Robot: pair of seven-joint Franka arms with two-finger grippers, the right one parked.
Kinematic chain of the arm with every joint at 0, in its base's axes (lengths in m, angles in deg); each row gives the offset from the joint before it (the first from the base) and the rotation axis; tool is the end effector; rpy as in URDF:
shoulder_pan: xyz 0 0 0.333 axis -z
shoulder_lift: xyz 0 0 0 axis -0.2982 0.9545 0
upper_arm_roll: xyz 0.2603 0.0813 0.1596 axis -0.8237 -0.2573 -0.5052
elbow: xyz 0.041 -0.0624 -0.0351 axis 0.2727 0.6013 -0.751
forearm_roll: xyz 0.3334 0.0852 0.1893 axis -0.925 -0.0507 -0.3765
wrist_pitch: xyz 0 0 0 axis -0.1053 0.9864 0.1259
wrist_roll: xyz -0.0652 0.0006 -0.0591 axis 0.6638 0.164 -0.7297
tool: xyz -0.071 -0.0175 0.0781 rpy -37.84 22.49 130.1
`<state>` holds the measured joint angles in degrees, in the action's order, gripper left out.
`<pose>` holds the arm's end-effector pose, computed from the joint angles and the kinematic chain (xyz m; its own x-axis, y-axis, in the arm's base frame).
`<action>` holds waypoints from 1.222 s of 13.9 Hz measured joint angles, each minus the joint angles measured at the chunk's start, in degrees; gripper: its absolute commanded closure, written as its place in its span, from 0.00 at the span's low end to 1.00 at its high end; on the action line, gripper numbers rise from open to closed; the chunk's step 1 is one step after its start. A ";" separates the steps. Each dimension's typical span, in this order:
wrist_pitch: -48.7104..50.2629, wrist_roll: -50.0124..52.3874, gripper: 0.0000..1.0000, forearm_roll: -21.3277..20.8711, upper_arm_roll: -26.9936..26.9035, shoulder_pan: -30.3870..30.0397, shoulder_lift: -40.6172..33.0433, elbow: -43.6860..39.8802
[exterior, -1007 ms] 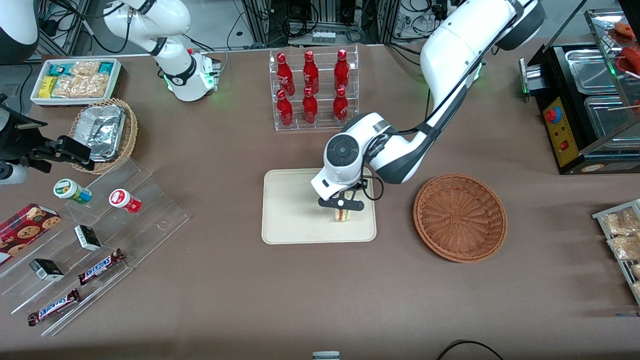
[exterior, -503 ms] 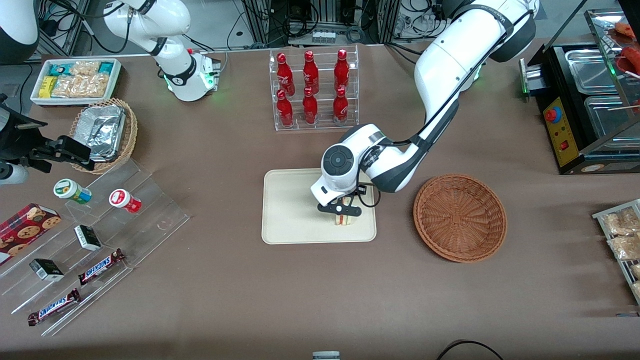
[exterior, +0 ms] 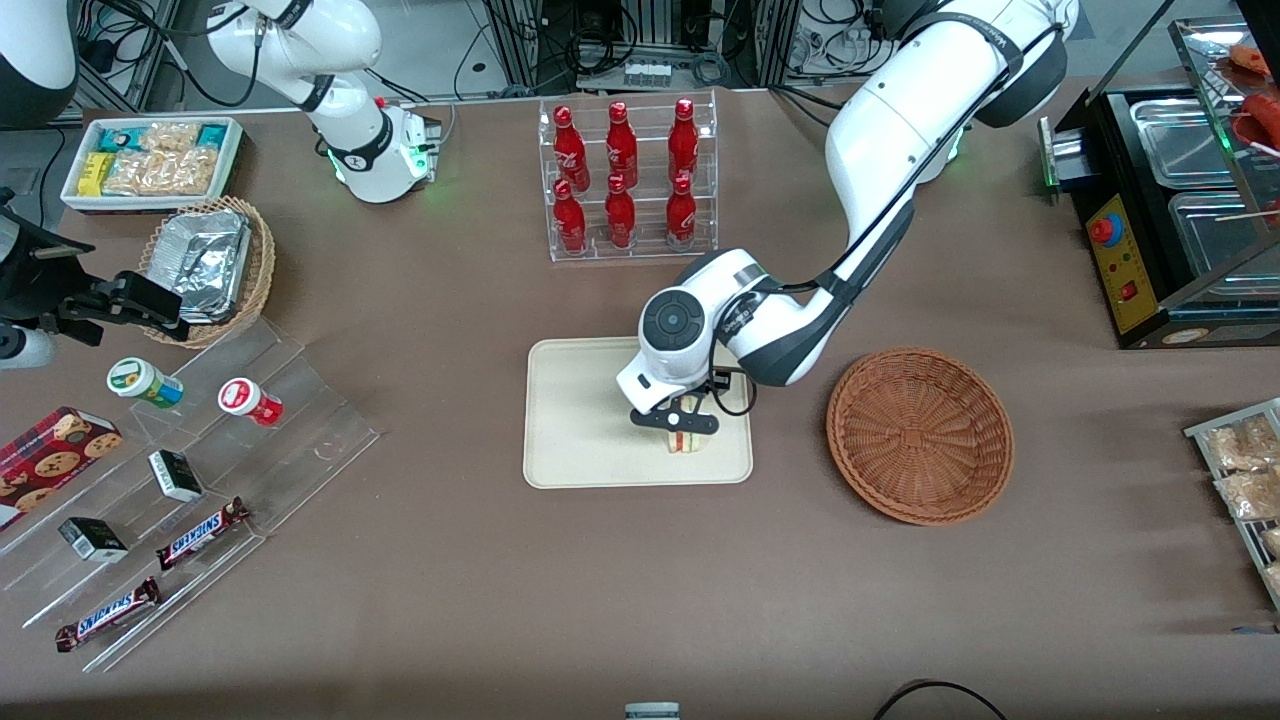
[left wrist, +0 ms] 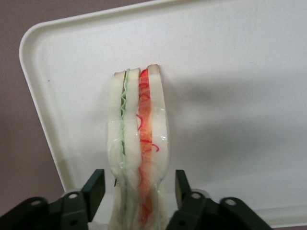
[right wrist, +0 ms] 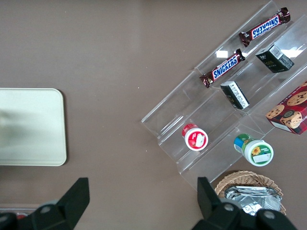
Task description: Place sandwich from basket to tray
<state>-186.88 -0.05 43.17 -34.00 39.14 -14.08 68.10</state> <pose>0.5246 -0.4743 0.2367 0.9867 -0.1137 -0.1158 -0.1191 -0.9920 -0.0413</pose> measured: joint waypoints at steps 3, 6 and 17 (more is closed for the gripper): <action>0.00 3.03 0.00 -0.11 -0.12 0.10 0.02 -0.63; 0.04 3.20 0.00 -0.21 -0.47 0.06 0.01 -1.59; 8.78 4.00 0.00 -1.20 -1.82 -3.40 -7.11 -8.42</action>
<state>-178.10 3.95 41.98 -35.82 35.73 -21.19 59.68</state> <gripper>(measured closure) 0.000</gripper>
